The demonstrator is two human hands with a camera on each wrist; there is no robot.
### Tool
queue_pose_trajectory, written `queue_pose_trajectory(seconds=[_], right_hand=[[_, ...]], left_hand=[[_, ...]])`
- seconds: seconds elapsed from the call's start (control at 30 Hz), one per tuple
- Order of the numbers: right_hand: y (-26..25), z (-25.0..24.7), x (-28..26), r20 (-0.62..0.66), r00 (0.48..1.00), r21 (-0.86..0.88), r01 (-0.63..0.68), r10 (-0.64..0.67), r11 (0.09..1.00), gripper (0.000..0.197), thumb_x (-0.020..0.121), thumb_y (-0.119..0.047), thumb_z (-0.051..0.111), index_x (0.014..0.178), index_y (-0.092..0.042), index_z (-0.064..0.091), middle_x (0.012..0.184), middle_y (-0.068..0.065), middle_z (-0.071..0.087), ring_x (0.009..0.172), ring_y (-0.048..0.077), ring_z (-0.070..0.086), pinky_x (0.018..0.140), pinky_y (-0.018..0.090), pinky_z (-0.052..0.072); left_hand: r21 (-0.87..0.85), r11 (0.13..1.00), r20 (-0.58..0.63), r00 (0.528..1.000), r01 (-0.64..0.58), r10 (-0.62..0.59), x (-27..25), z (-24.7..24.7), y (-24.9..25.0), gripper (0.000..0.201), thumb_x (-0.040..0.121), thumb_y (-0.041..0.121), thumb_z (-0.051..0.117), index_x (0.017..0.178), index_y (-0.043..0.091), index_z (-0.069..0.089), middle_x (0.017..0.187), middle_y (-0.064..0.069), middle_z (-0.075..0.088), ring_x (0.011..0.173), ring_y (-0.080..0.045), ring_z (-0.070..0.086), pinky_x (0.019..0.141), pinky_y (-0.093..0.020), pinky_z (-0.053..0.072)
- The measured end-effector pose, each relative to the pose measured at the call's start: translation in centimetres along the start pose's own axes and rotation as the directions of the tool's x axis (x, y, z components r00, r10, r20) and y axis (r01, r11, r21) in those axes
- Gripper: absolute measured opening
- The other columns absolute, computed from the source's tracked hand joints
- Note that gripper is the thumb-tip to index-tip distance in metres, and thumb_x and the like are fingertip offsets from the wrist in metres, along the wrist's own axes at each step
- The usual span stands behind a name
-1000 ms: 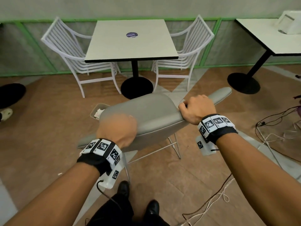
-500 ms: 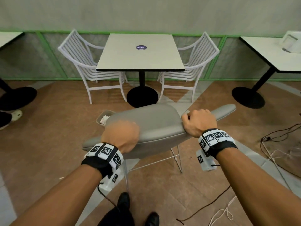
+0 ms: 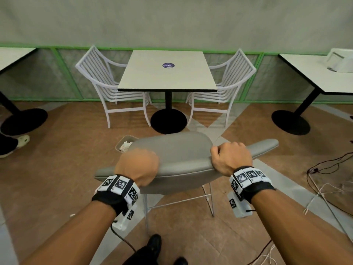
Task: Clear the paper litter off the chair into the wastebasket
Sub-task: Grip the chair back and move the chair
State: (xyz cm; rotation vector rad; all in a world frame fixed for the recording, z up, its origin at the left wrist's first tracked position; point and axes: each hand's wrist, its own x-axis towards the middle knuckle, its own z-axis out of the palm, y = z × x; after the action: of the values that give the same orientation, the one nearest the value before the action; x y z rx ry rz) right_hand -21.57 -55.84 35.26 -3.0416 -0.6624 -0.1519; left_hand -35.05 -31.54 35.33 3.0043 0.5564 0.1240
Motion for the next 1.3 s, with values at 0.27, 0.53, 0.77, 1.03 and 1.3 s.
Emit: queue_pose_trajectory(seconds=[0.27, 0.53, 0.77, 1.03, 1.3], right_hand=[[-2.0, 0.3, 1.1, -0.007, 0.999, 0.038, -0.042, 0.043, 0.998, 0.059, 0.091, -0.047, 0.022, 0.060, -0.012, 0.057, 0.077, 0.015, 0.069, 0.069, 0.033, 0.059, 0.082, 0.039, 0.045], [0.8, 0.5, 2.1, 0.044, 0.987, 0.055, 0.155, -0.157, 0.986, 0.062, 0.097, -0.057, 0.024, 0.080, -0.019, 0.070, 0.071, 0.006, 0.067, 0.069, 0.030, 0.061, 0.064, 0.034, 0.048], [4.9, 0.6, 3.2, -0.008, 0.997, -0.054, 0.071, -0.072, 0.996, 0.061, 0.096, -0.058, 0.025, 0.056, -0.024, 0.055, 0.048, -0.003, 0.044, 0.047, 0.017, 0.043, 0.050, 0.027, 0.028], [3.4, 0.4, 5.7, -0.003, 1.000, -0.058, 0.006, -0.006, 0.998, 0.055, 0.087, -0.046, 0.032, 0.050, -0.012, 0.053, 0.046, 0.000, 0.047, 0.042, 0.017, 0.042, 0.047, 0.025, 0.026], [2.4, 0.5, 9.7, 0.000, 1.000, -0.021, -0.018, 0.018, 1.000, 0.053, 0.086, -0.045, 0.035, 0.047, -0.012, 0.047, 0.047, 0.002, 0.048, 0.045, 0.020, 0.042, 0.053, 0.029, 0.035]], left_hand=[[0.007, 1.000, -0.048, 0.999, -0.015, 0.015, 2.9, -0.3, -1.9, 0.055, 0.092, 0.041, 0.027, 0.061, 0.008, 0.058, 0.072, -0.015, 0.065, 0.062, -0.034, 0.058, 0.065, -0.035, 0.049], [0.004, 1.000, -0.077, 0.997, 0.020, -0.020, 3.2, 0.5, -3.2, 0.050, 0.093, 0.037, 0.032, 0.056, 0.010, 0.053, 0.057, -0.006, 0.056, 0.053, -0.029, 0.052, 0.057, -0.033, 0.040], [0.080, 0.997, -0.135, 0.991, 0.013, -0.002, 2.8, 2.0, -3.2, 0.038, 0.084, 0.041, 0.036, 0.057, 0.017, 0.047, 0.055, 0.001, 0.052, 0.051, -0.024, 0.045, 0.058, -0.031, 0.036], [0.135, 0.991, -0.139, 0.990, 0.019, 0.000, 6.5, 1.8, -4.1, 0.033, 0.078, 0.038, 0.034, 0.057, 0.016, 0.048, 0.054, 0.003, 0.050, 0.047, -0.022, 0.044, 0.048, -0.027, 0.028], [0.101, 0.994, -0.146, 0.989, 0.040, -0.025, 10.5, 2.0, -5.0, 0.031, 0.077, 0.037, 0.037, 0.055, 0.016, 0.047, 0.051, 0.004, 0.045, 0.045, -0.022, 0.044, 0.047, -0.026, 0.031]])
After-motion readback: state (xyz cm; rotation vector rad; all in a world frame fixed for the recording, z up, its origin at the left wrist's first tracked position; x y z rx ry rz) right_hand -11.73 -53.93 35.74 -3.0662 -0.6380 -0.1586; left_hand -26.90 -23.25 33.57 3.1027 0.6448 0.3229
